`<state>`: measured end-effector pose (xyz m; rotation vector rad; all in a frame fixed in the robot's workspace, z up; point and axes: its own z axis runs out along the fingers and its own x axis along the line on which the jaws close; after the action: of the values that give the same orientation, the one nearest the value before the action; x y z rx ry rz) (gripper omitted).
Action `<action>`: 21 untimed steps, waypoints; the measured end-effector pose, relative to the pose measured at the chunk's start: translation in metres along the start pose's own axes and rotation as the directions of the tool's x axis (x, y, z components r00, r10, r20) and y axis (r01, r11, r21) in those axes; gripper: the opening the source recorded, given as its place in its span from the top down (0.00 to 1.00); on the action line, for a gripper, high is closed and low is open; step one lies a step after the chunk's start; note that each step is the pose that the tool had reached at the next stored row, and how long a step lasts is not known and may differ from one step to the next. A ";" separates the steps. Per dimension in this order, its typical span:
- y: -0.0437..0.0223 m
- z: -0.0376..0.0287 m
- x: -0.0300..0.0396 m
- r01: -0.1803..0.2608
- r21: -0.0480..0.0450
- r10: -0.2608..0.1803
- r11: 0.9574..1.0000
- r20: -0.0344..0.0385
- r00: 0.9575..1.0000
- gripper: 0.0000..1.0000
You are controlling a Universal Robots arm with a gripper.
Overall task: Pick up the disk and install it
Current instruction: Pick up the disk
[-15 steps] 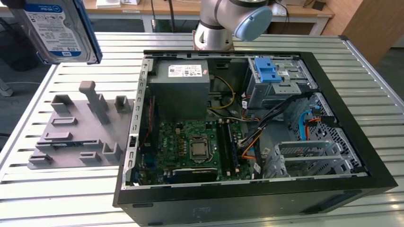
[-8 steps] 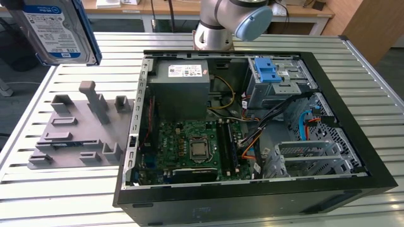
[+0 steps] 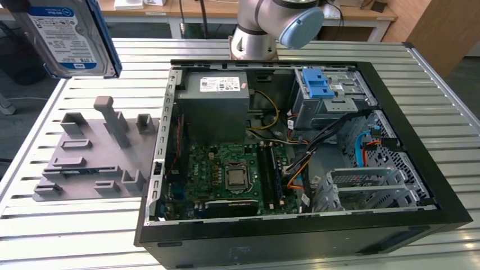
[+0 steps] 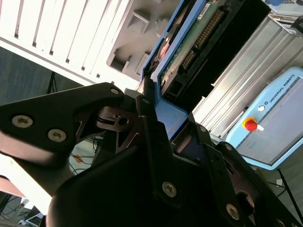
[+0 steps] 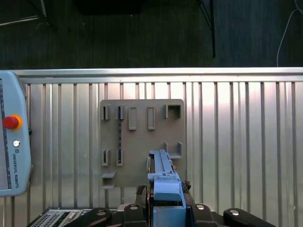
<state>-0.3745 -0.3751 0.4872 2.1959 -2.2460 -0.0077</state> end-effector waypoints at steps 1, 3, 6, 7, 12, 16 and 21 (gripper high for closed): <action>0.0000 0.0001 0.0002 0.000 0.006 0.000 1.000 0.000 1.000 0.64; 0.0000 0.0002 0.0012 0.000 0.013 0.000 1.000 0.000 1.000 0.64; -0.0006 0.0005 0.0076 0.000 0.014 0.000 1.000 0.000 1.000 0.64; -0.0006 0.0006 0.0101 0.000 0.015 0.000 1.000 0.000 1.000 0.64; -0.0018 0.0019 0.0184 0.000 0.026 0.000 1.000 0.001 1.000 0.64; -0.0123 0.0060 0.0191 0.000 0.028 0.000 1.000 -0.001 1.000 0.64; -0.0181 0.0095 0.0196 0.000 0.042 0.000 0.999 -0.002 1.000 0.64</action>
<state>-0.3569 -0.3951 0.4776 2.2155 -2.2661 0.0426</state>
